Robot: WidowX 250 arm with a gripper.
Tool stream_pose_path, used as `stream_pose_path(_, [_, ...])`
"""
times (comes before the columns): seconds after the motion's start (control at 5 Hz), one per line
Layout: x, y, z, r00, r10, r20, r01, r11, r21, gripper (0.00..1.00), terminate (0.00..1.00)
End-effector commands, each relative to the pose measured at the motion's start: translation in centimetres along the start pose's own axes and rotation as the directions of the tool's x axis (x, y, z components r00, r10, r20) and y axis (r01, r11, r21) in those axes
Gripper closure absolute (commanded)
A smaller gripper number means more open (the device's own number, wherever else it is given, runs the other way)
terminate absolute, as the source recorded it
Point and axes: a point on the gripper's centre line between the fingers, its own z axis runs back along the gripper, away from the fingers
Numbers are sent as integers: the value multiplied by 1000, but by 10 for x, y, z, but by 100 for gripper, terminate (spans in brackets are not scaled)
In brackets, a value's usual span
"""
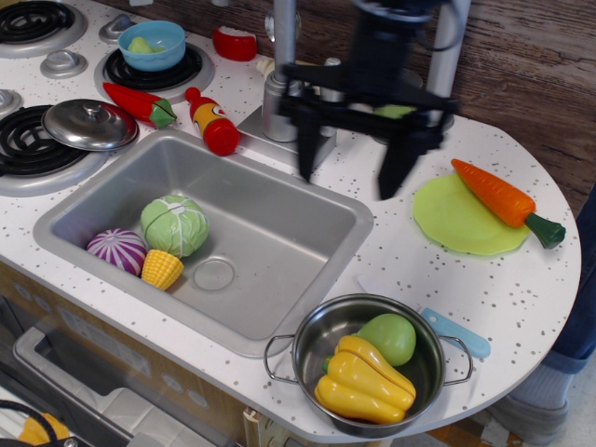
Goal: Take carrot off plate
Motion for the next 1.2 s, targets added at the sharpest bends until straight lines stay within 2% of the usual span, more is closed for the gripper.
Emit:
stream_pose_path(0.0, [28,-50,7,984,133,122,-126,990,-62,0,0])
stream_pose_path(0.2, [44,-79,4,980,141,142,-126,986,-111,0,0])
stream_pose_path(0.4, [57,-108,9,975,155,159,-138,984,-109,0,0])
stream_pose_path(0.6, [69,-125,7,970,150,190,-133,986,-97,0,0])
stream_pose_path(1.0, [81,-142,-8,962,155,226,-130,984,-125,0,0])
